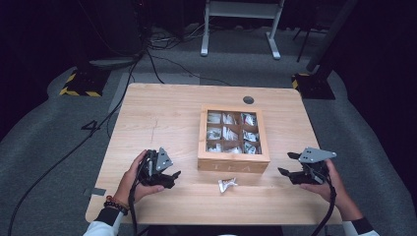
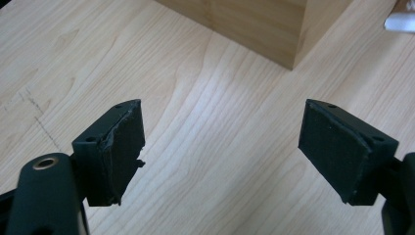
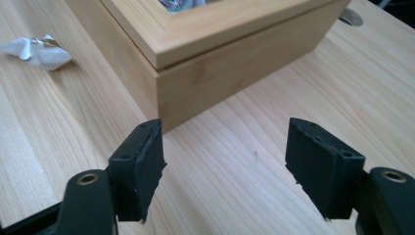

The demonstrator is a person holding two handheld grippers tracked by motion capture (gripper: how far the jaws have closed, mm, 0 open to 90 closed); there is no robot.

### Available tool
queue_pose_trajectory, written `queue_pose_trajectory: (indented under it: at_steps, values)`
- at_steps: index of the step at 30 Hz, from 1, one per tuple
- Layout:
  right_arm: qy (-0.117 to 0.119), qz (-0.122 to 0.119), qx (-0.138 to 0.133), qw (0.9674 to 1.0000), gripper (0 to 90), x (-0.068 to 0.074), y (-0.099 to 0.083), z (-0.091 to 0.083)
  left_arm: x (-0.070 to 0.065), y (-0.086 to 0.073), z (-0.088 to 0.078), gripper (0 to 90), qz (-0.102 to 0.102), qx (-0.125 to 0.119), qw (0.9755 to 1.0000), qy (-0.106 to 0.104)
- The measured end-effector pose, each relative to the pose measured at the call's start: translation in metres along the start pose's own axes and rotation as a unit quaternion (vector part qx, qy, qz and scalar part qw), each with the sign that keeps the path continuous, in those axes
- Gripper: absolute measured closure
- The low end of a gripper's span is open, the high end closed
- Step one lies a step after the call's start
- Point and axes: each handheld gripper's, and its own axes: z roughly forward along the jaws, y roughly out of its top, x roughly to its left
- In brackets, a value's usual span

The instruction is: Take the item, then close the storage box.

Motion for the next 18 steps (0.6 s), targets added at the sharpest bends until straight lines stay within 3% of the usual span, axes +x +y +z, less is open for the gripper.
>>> queue_pose_trajectory:
  at_steps: [10, 18]
  values:
    - [-0.014, 0.038, 0.010, 0.9991, 29.5, -0.007, -0.026, -0.006, 0.003, -0.026, -0.006, 17.8, -0.007, 0.014, 0.9998, 0.011]
    - [-0.024, 0.061, 0.014, 0.9977, 28.8, -0.011, -0.050, -0.011, 0.001, -0.048, -0.008, 17.8, -0.022, 0.025, 0.9994, 0.005]
